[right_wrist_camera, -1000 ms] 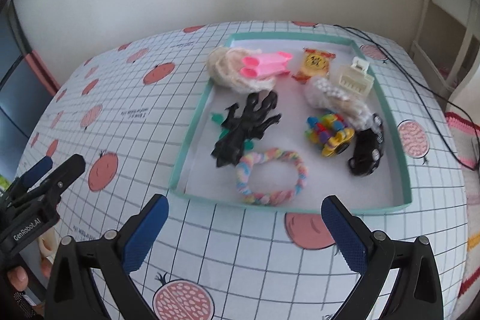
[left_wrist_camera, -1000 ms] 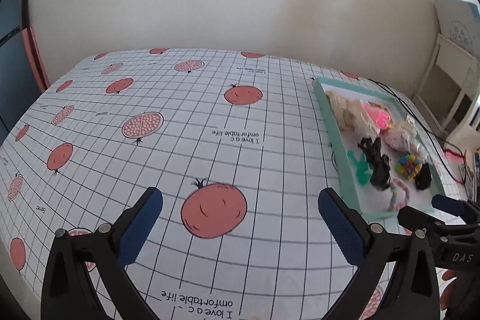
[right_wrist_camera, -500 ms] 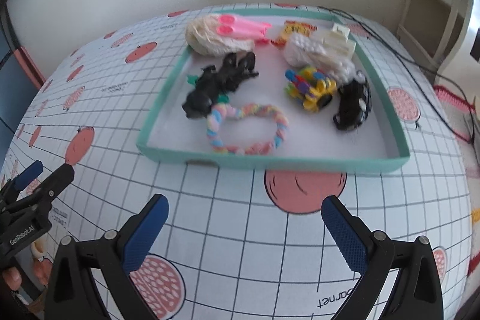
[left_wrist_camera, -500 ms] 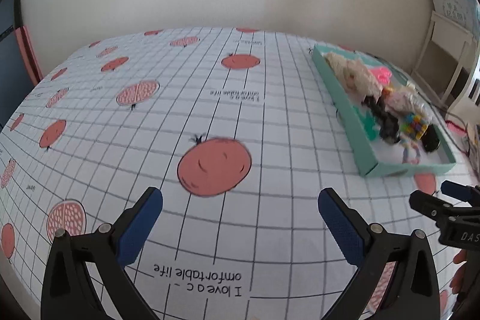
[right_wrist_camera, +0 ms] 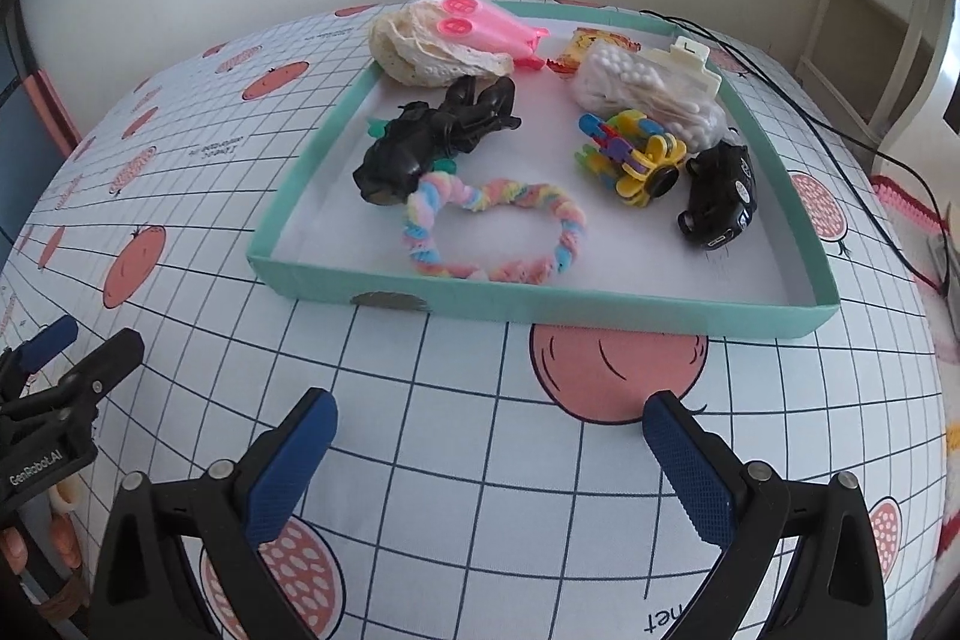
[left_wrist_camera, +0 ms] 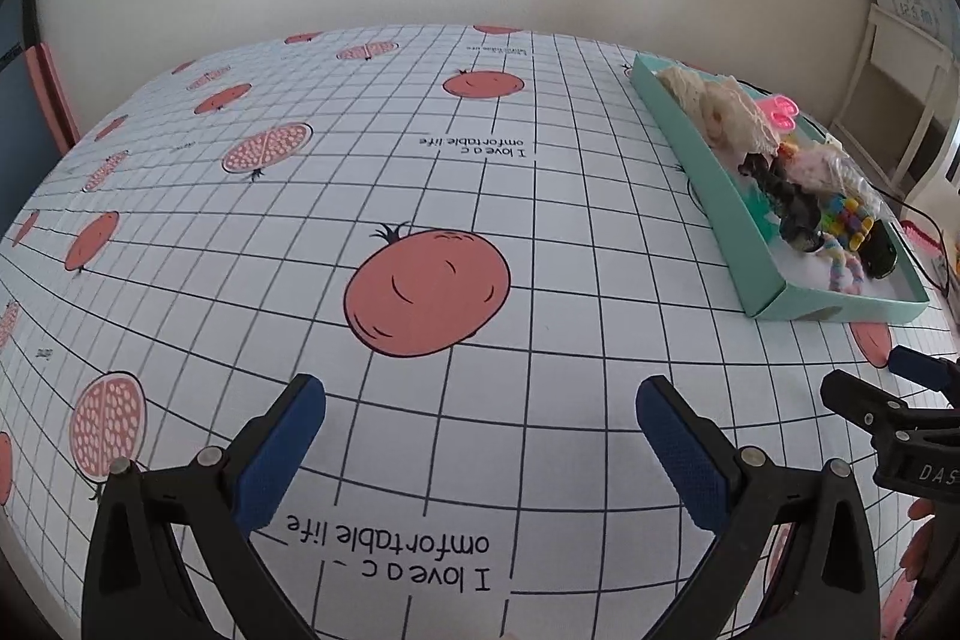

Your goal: Organize objects

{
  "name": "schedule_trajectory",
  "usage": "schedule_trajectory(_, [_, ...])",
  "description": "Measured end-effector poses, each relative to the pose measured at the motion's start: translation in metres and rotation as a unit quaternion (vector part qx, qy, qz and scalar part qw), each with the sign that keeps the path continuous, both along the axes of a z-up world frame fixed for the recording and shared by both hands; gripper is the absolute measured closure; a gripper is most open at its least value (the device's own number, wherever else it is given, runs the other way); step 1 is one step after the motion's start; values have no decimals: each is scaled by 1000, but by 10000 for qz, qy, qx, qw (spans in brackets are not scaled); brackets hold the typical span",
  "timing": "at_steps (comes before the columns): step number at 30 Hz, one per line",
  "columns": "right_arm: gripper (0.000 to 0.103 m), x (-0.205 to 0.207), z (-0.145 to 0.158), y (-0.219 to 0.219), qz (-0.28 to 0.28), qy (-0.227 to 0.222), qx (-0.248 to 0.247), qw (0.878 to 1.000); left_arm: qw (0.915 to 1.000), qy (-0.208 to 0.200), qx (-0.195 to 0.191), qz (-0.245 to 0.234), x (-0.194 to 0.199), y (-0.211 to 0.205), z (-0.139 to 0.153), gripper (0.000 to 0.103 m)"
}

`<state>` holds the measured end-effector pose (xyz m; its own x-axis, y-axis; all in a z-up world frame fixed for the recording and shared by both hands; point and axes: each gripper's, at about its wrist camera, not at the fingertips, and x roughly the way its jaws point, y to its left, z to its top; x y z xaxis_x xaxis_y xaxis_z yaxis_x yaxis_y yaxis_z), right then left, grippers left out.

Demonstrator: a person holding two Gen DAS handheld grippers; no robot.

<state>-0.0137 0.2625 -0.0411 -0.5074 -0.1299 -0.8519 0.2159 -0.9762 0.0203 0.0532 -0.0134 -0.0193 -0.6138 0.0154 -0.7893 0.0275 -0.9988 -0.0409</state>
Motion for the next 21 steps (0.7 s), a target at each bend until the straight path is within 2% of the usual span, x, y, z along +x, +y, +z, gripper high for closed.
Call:
schedule_trajectory(10, [0, 0, -2, -2, -4, 172, 121, 9998, 9997, -83, 234, 71, 0, -8, -3, 0])
schedule_trajectory(21, [0, 2, -3, -2, -91, 399, 88, 9991, 9997, -206, -97, 48, -2, -1, -7, 0])
